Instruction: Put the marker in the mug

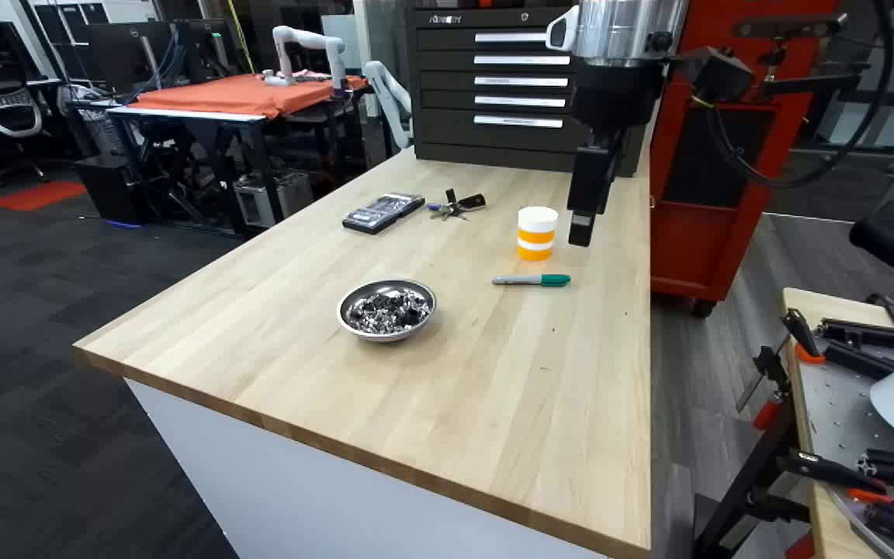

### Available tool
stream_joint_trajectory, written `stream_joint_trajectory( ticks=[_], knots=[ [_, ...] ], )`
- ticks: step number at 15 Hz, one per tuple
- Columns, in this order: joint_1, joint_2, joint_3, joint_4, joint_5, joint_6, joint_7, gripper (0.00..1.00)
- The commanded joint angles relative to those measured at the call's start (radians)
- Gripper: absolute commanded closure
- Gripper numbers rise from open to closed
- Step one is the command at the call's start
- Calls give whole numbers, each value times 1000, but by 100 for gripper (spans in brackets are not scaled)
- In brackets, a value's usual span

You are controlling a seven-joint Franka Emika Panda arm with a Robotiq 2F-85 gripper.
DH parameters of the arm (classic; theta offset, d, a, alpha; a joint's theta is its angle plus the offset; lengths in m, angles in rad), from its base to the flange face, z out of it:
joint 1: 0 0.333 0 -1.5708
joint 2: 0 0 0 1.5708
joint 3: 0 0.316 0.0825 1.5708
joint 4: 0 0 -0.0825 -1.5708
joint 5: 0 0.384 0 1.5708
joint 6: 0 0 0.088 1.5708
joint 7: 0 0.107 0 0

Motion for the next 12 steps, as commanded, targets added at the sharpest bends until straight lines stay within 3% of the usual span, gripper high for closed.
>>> stream_joint_trajectory(
  ticks=[1,12],
  knots=[
    [13,1,-13,1,-3,-2,2,0],
    [10,1,-17,-2,-29,11,-33,0]
  ],
)
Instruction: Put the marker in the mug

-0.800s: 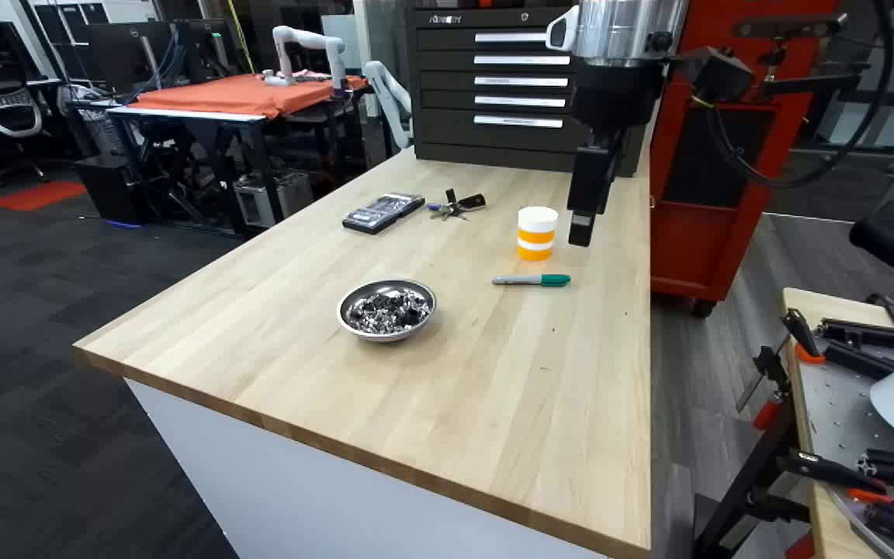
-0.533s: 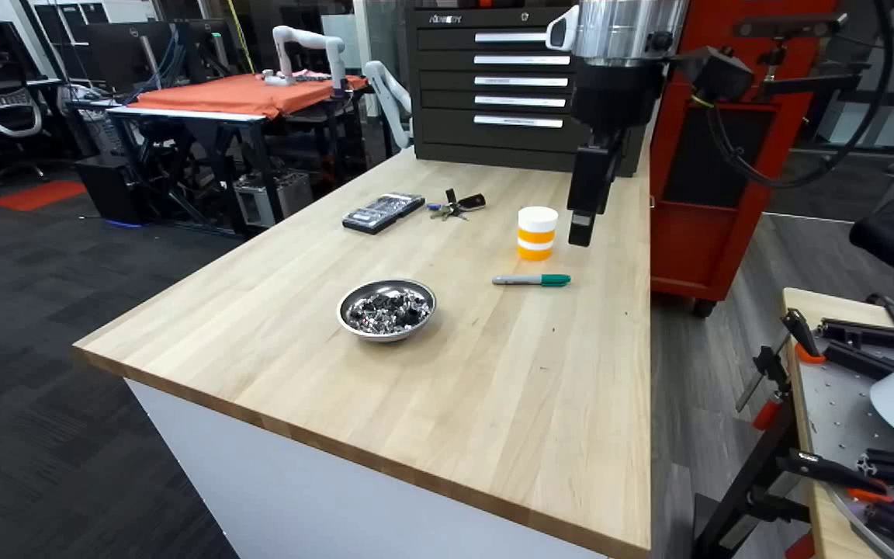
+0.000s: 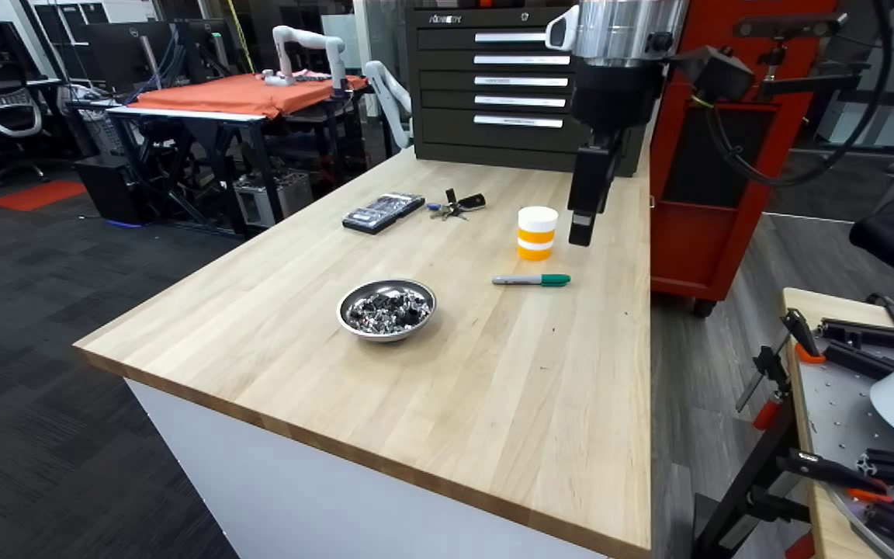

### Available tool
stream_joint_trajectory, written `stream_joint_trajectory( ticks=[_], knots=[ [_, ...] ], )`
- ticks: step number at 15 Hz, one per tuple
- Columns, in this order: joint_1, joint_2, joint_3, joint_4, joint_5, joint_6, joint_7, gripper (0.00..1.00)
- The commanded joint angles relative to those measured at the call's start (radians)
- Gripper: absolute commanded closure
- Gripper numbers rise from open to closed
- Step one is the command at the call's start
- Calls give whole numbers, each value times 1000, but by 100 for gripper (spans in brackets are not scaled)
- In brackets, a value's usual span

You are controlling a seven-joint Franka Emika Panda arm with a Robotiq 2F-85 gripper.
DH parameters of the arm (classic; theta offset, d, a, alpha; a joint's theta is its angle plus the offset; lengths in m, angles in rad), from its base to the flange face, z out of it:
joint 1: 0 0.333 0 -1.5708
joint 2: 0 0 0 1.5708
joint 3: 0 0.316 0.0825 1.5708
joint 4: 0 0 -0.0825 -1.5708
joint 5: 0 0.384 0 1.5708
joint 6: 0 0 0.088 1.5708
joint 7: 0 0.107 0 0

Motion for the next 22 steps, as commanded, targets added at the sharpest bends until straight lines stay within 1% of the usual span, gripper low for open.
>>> stream_joint_trajectory(
  ticks=[1,4,12,22],
  knots=[
    [6,-2,-23,-7,-24,15,-43,0],
    [2,-8,-50,-17,-18,28,-118,0],
    [-18,6,-135,-17,-66,50,-374,0],
    [-36,42,-222,-40,-43,125,-681,0]
  ],
)
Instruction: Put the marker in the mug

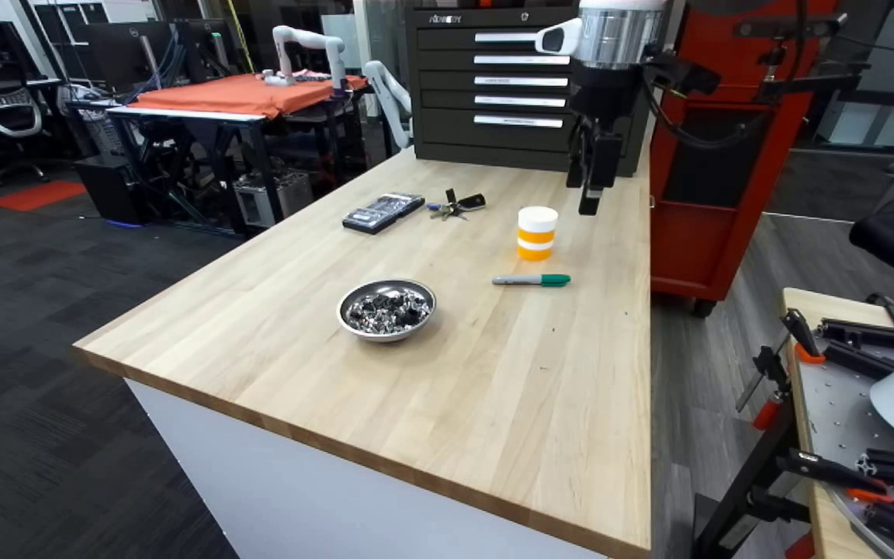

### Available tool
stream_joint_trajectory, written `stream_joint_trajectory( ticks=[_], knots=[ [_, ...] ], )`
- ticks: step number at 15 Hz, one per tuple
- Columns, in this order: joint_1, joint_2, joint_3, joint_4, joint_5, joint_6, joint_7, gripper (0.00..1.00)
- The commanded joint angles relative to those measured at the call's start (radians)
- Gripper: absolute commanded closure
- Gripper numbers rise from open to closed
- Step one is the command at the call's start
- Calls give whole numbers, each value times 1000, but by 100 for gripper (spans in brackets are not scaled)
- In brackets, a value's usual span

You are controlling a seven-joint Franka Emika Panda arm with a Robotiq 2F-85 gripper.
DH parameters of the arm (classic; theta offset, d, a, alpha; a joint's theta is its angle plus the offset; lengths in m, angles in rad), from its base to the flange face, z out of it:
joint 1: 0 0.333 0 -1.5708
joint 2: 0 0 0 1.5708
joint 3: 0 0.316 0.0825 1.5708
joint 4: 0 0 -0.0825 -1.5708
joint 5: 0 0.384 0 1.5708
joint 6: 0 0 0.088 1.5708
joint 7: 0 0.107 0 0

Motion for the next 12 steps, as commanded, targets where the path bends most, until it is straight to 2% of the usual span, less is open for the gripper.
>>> stream_joint_trajectory(
  ticks=[1,4,5,12],
  knots=[
    [-12,16,-31,-25,14,53,-120,0],
    [-19,27,-46,-17,21,34,-164,0],
    [-18,28,-34,-12,4,24,-122,0],
    [-22,36,-36,-16,-11,31,-141,0]
  ],
)
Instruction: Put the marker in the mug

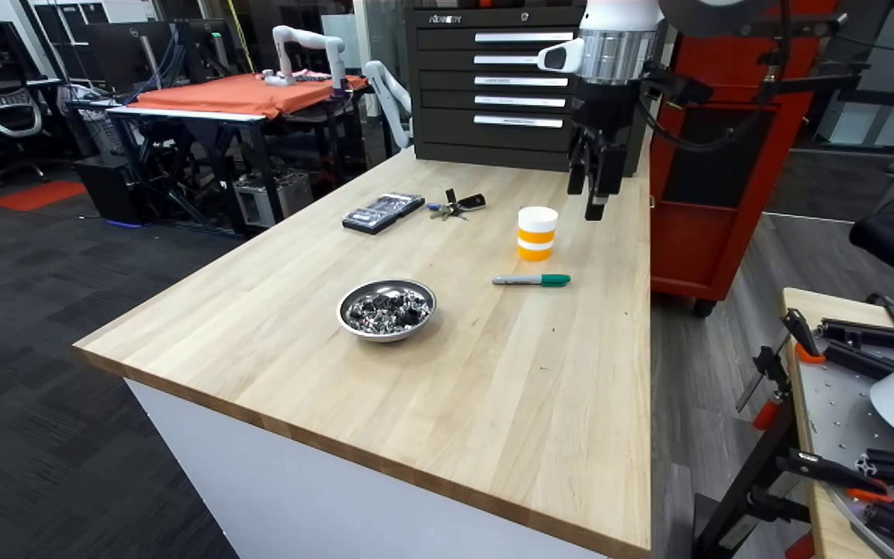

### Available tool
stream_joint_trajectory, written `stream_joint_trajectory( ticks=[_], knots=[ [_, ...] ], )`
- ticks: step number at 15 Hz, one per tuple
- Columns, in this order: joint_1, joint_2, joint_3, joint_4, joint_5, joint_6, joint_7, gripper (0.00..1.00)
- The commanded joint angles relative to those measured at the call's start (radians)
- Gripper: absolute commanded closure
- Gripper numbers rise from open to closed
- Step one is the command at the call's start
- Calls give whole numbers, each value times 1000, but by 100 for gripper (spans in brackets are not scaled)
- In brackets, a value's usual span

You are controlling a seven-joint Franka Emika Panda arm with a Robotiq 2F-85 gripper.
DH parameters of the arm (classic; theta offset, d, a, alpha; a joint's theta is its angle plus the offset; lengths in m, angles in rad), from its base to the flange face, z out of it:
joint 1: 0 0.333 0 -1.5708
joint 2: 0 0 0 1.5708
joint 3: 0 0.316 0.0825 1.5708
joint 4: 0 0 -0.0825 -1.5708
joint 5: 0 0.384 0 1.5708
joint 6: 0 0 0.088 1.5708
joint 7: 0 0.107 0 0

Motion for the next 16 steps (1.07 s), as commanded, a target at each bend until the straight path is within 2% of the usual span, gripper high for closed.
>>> stream_joint_trajectory(
  ticks=[1,8,16],
  knots=[
    [-6,7,7,-6,-22,17,-7,0],
    [-14,76,12,-4,-64,71,13,0],
    [-23,153,16,-9,-70,182,16,0]
  ],
)
